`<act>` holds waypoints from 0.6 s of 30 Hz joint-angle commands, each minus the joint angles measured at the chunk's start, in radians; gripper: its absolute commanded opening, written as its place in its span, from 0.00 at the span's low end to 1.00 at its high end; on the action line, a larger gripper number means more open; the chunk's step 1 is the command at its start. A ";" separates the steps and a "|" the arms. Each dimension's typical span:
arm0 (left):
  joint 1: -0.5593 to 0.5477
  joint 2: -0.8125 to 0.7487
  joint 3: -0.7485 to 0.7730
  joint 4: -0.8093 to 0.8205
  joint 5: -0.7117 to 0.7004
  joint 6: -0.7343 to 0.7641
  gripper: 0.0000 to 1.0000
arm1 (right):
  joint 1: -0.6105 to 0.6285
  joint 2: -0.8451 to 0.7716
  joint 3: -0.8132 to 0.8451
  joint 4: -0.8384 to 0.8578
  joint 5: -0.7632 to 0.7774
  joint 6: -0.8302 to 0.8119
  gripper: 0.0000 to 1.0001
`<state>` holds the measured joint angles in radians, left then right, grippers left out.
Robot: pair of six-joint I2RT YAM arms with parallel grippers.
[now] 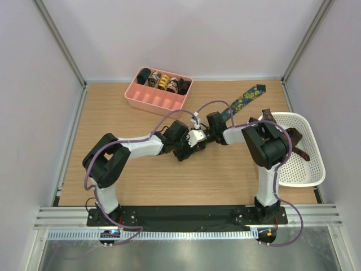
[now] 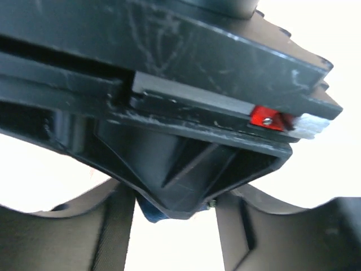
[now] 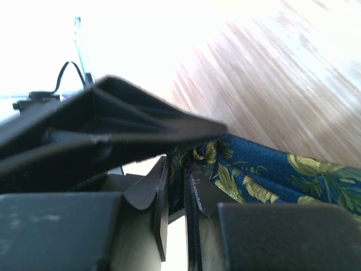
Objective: Roll the ties
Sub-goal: Roll the tie
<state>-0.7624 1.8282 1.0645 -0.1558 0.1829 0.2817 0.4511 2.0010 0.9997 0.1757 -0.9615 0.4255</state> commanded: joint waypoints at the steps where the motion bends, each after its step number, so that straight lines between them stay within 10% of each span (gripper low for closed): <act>1: 0.005 0.011 0.017 -0.016 -0.072 0.002 0.51 | -0.002 -0.054 -0.041 0.045 0.075 0.048 0.01; 18: -0.006 -0.004 0.032 -0.074 -0.082 -0.032 0.38 | -0.037 -0.113 -0.059 -0.074 0.297 0.050 0.02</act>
<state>-0.7788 1.8286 1.0775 -0.1543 0.1497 0.2687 0.4500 1.8957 0.9630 0.1177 -0.7532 0.4847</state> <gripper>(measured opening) 0.417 0.185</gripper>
